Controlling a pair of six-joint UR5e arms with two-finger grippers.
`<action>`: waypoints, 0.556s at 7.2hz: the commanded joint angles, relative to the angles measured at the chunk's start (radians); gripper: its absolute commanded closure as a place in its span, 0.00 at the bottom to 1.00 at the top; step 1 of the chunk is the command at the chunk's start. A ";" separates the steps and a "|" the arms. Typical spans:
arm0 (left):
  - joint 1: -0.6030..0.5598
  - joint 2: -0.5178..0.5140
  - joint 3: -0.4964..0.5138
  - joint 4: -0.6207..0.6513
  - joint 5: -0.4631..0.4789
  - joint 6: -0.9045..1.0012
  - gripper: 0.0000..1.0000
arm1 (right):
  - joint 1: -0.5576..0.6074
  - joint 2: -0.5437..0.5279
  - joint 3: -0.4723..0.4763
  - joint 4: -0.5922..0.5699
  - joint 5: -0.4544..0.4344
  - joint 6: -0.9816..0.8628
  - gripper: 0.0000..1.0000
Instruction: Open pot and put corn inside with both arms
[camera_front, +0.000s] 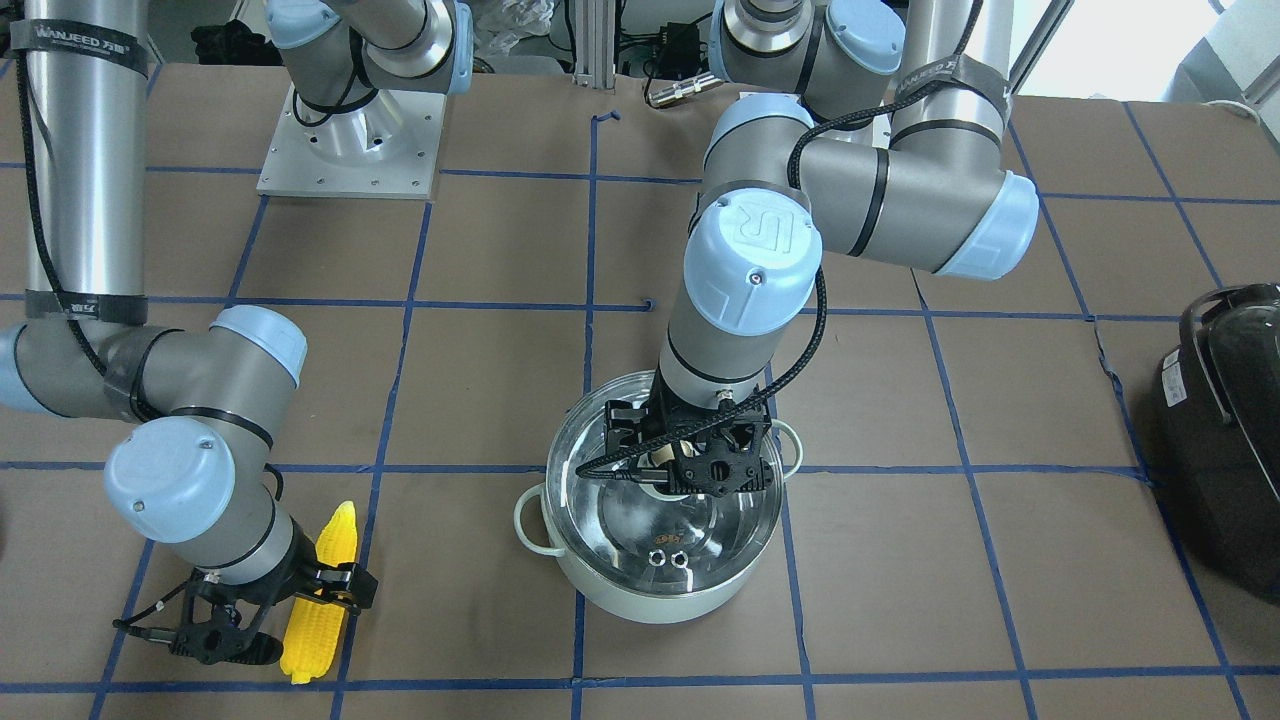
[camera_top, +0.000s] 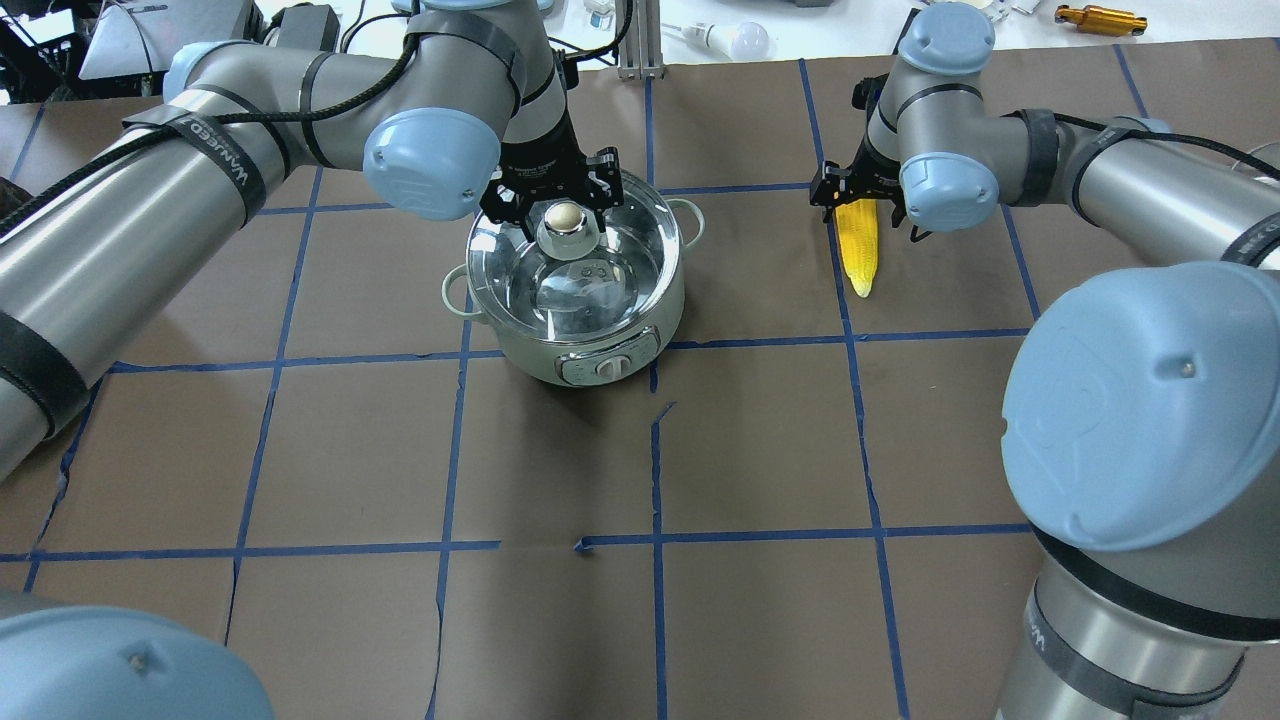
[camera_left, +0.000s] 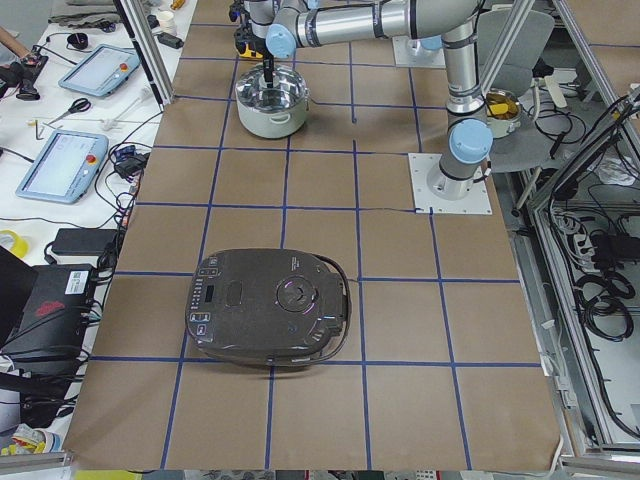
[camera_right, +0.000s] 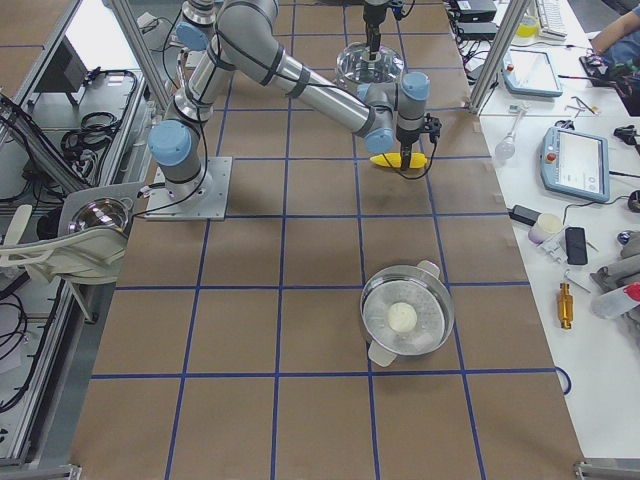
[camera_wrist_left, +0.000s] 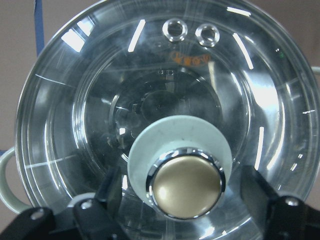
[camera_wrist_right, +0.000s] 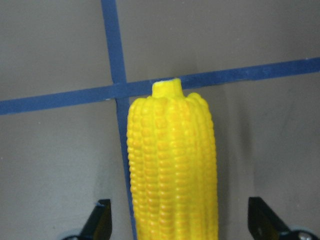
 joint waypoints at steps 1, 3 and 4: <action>-0.001 0.000 0.004 0.005 0.002 0.003 0.59 | 0.000 0.010 0.000 -0.018 0.008 0.001 0.68; -0.001 0.009 0.005 0.003 0.016 0.032 0.92 | 0.000 0.004 0.000 -0.017 0.009 0.001 1.00; 0.005 0.038 0.007 -0.009 0.062 0.041 0.95 | 0.000 -0.002 -0.004 -0.015 0.009 0.004 1.00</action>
